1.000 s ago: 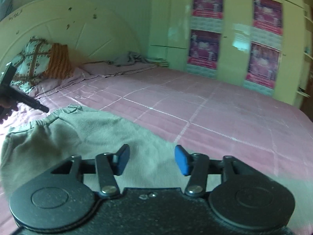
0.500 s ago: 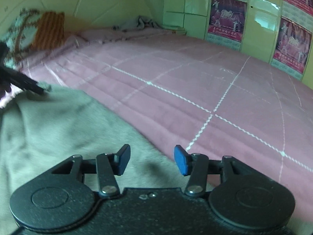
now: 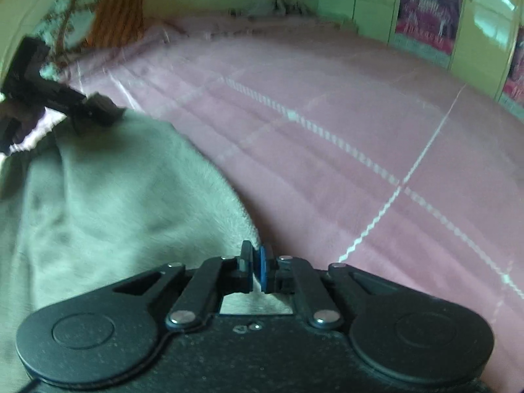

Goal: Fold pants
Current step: 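Lift the waistband with both tools and fold it over toward the pant cuffs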

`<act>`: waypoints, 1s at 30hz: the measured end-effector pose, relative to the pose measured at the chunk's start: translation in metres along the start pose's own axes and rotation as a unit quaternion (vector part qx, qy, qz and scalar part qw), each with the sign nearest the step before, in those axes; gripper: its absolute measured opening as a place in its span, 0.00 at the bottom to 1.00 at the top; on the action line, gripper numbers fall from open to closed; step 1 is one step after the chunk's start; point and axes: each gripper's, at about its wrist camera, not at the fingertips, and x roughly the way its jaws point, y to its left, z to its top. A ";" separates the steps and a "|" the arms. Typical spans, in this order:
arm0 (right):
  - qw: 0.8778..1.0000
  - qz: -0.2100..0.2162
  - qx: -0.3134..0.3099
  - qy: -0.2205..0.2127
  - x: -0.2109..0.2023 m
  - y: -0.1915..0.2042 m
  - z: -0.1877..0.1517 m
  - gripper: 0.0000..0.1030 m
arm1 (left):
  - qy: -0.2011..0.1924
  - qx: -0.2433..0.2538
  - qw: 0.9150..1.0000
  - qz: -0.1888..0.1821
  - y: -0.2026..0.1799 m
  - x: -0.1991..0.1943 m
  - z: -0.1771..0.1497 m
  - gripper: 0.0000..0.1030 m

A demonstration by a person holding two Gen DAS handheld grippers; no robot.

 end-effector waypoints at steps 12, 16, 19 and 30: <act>0.981 -0.063 -0.137 -0.125 -0.172 0.137 -0.062 0.04 | -0.045 0.132 0.990 -0.019 -0.059 -0.165 -0.089 0.20; 0.993 -0.050 -0.088 -0.069 -0.156 0.175 -0.116 0.11 | -0.003 0.115 0.993 0.025 -0.071 -0.167 -0.138 0.22; 0.996 -0.069 -0.046 -0.007 -0.129 0.185 -0.141 0.18 | -0.012 0.084 0.995 0.047 -0.077 -0.187 -0.149 0.28; 0.974 -0.043 0.207 -0.083 -0.184 0.141 -0.162 0.40 | -0.052 -0.187 0.980 0.045 -0.054 -0.254 -0.189 0.64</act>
